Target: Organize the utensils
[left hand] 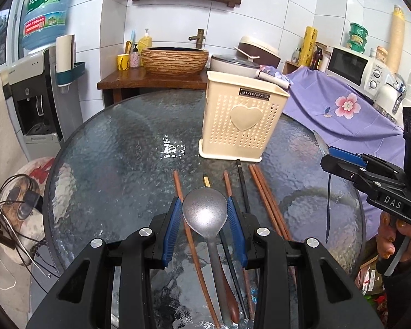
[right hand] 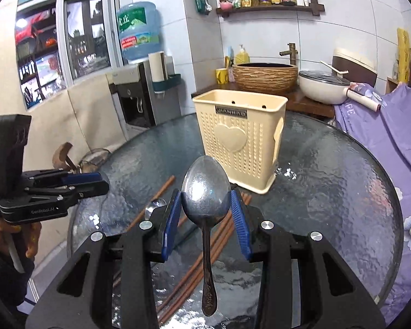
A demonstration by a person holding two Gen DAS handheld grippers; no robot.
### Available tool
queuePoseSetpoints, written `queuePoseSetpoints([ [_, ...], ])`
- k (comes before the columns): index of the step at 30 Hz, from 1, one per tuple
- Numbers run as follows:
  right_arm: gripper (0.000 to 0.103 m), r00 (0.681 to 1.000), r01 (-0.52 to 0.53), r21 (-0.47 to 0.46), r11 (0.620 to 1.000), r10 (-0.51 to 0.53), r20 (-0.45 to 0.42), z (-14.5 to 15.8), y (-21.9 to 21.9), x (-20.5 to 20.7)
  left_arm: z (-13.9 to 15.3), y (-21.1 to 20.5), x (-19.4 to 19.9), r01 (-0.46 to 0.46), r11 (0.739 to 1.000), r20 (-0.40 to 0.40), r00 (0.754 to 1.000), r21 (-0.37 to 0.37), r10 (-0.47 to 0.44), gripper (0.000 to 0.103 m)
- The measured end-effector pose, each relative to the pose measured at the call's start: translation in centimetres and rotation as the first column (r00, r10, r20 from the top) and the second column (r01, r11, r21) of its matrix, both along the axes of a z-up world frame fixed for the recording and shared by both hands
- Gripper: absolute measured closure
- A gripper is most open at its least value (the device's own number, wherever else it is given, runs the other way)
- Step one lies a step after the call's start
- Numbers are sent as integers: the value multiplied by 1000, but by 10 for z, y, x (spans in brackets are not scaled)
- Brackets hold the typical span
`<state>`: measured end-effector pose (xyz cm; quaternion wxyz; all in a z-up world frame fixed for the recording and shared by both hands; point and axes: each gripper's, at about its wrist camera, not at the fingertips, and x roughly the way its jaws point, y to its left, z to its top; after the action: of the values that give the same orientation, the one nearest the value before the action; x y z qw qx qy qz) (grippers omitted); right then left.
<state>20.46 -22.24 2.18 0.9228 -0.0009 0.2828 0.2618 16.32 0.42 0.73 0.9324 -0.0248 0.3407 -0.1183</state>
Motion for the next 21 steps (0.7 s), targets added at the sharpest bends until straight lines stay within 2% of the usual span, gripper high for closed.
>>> queuePoseSetpoints([
  [6,65,1000,-6,23,1000,6,20,6,-1,-3,7,7,1,9,999,5,1000,-46,-9,69],
  [13,65,1000,-13,85,996,11,22,18,-4,3,27,5,2,37,997,56,998,-68,-33,70],
  [14,65,1000,-17,99,995,15,22,20,-4,5,29,4,4,42,997,62,997,-67,-37,81],
  [15,65,1000,-21,114,993,19,18,22,-5,7,32,2,6,47,997,65,997,-67,-42,84],
  [18,65,1000,-13,127,992,9,29,28,-4,13,39,-1,15,62,994,70,996,-87,-56,84],
  [21,65,999,-8,113,994,5,32,30,-1,19,39,-6,25,59,996,65,996,-67,-55,84],
])
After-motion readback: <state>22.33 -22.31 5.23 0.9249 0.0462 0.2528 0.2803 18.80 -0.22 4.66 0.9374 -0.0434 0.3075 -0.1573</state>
